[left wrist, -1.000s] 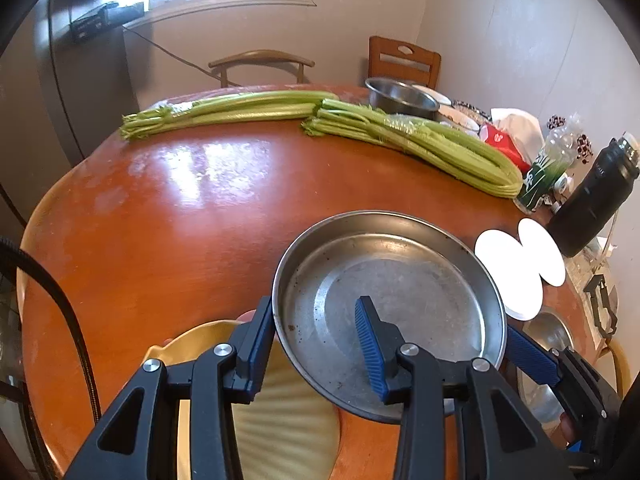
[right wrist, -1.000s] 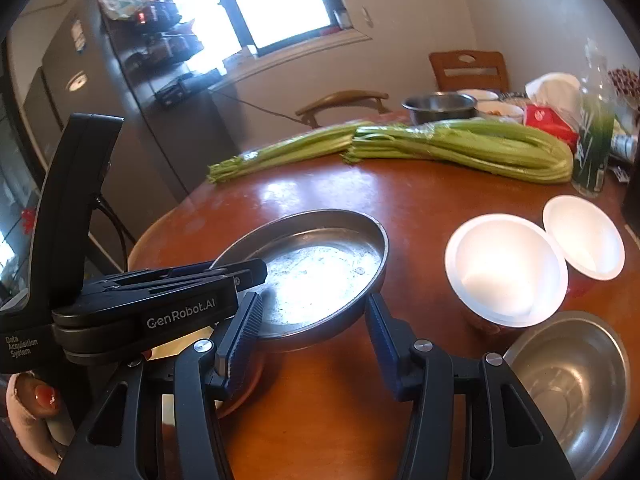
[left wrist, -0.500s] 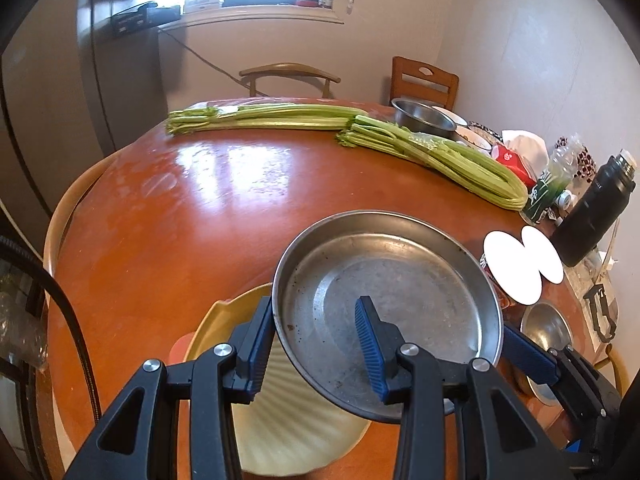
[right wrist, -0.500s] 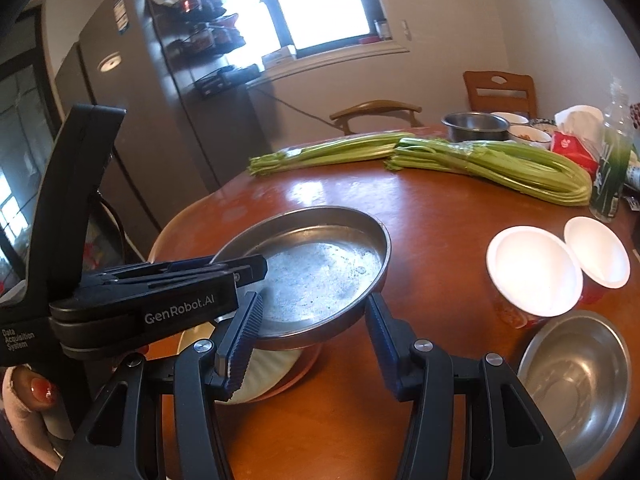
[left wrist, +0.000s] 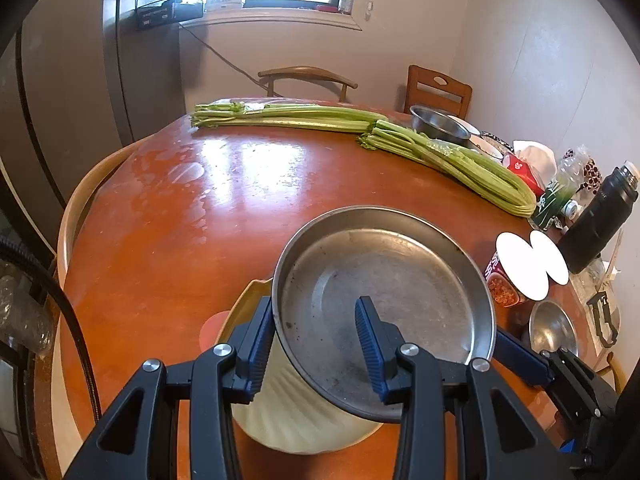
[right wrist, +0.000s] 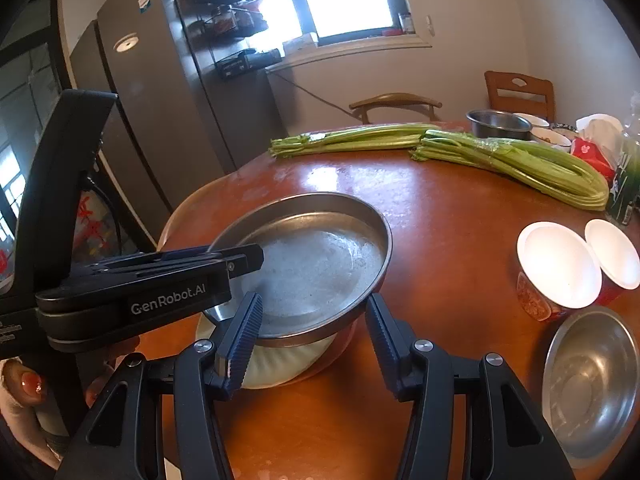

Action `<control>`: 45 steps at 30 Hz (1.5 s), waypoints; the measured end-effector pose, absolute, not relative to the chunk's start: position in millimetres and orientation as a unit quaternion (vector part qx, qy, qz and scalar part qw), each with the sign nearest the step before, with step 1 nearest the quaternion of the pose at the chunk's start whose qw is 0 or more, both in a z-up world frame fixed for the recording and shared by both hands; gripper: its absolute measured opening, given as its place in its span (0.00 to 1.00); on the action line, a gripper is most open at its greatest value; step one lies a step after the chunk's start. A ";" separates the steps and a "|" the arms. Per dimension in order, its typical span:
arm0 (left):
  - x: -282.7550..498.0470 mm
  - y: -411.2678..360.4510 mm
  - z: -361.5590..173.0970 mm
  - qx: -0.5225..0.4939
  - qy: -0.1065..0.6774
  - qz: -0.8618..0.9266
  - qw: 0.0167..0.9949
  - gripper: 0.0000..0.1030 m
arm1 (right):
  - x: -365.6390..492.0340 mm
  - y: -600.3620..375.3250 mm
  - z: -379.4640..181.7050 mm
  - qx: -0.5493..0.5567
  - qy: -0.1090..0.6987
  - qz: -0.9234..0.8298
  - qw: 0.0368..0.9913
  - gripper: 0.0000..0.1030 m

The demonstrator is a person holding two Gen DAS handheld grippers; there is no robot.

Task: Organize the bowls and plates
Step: 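Lift the silver pan and lower it onto the yellow plate with the left tool, then open the left tool to release the silver pan rim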

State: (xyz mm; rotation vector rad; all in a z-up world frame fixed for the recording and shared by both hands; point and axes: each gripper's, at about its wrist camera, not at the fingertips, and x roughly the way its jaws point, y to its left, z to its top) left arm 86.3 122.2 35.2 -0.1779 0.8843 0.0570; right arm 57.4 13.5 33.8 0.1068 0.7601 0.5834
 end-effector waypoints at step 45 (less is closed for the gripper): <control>49.4 141.9 -13.6 -0.110 0.436 0.101 0.887 0.40 | 59.3 42.4 -14.5 0.023 0.399 0.351 0.847 0.54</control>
